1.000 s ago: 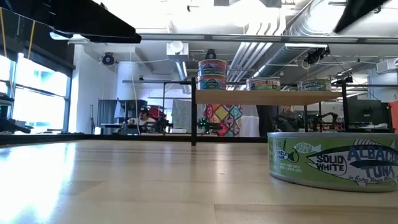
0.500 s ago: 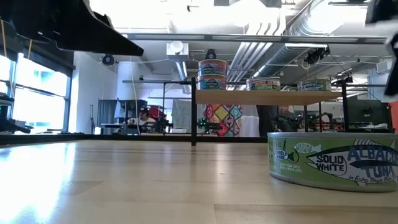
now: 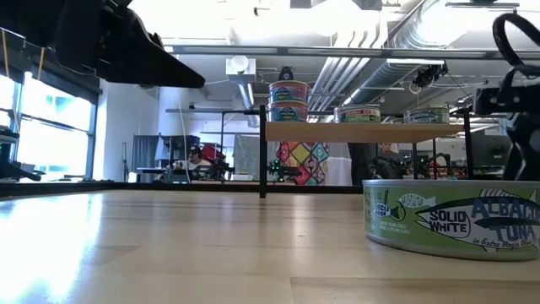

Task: Stack canned seafood by type on shelf
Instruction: Stack the green tuna can on top of the other green tuna can on the shelf

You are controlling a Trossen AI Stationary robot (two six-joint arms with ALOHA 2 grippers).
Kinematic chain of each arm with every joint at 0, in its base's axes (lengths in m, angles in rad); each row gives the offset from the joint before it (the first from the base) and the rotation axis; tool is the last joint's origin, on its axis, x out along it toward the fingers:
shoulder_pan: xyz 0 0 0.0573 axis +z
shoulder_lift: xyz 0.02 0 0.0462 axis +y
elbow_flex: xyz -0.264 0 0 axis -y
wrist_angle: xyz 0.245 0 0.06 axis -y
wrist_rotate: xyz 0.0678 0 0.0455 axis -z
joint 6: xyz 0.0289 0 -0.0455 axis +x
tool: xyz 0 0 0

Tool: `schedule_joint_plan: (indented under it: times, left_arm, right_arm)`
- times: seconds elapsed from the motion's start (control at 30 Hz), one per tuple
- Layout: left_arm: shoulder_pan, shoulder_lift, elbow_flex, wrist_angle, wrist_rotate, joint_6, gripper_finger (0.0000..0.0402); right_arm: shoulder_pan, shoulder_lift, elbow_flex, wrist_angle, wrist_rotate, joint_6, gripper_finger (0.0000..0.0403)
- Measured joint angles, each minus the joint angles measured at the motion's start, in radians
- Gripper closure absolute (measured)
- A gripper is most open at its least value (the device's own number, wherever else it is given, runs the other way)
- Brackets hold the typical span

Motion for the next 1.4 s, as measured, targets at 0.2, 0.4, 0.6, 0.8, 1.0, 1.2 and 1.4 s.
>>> schedule_joint_plan:
  times: [0.2, 0.4, 0.6, 0.8, 1.0, 1.2, 1.4]
  left_arm:
    - [0.0, 0.0, 0.0, 0.0, 0.024, -0.001, 0.0104]
    - [0.0, 0.0, 0.0, 0.0, 0.026, -0.001, 0.0104]
    - [0.0, 0.0, 0.0, 0.001, 0.026, -0.001, 0.0104]
    - [0.0, -0.001, 0.0, 0.003, 0.026, -0.001, 0.0104]
    - [0.0, -0.001, 0.0, 0.003, 0.026, -0.001, 0.0104]
    - [0.0, -0.001, 0.0, 0.004, 0.026, -0.001, 0.0104]
    - [0.0, 0.029, 0.001, 0.028, 0.026, 0.027, 0.0104]
  right_arm:
    - [0.011, -0.003, -0.076, 0.046, 0.043, 0.007, 0.0185]
    - [0.039, -0.002, -0.077, 0.06, 0.062, 0.004, 0.023]
    - [0.047, -0.001, -0.043, 0.073, 0.061, -0.028, 0.0301]
    - [0.048, -0.001, 0.005, 0.099, 0.036, -0.094, 0.0379]
    - [0.048, 0.001, 0.05, 0.144, 0.001, -0.149, 0.0396]
    - [0.045, 0.002, 0.061, 0.308, -0.002, -0.28, 0.0402]
    - [0.026, 0.003, 0.061, 0.511, 0.059, -0.436, 0.0402]
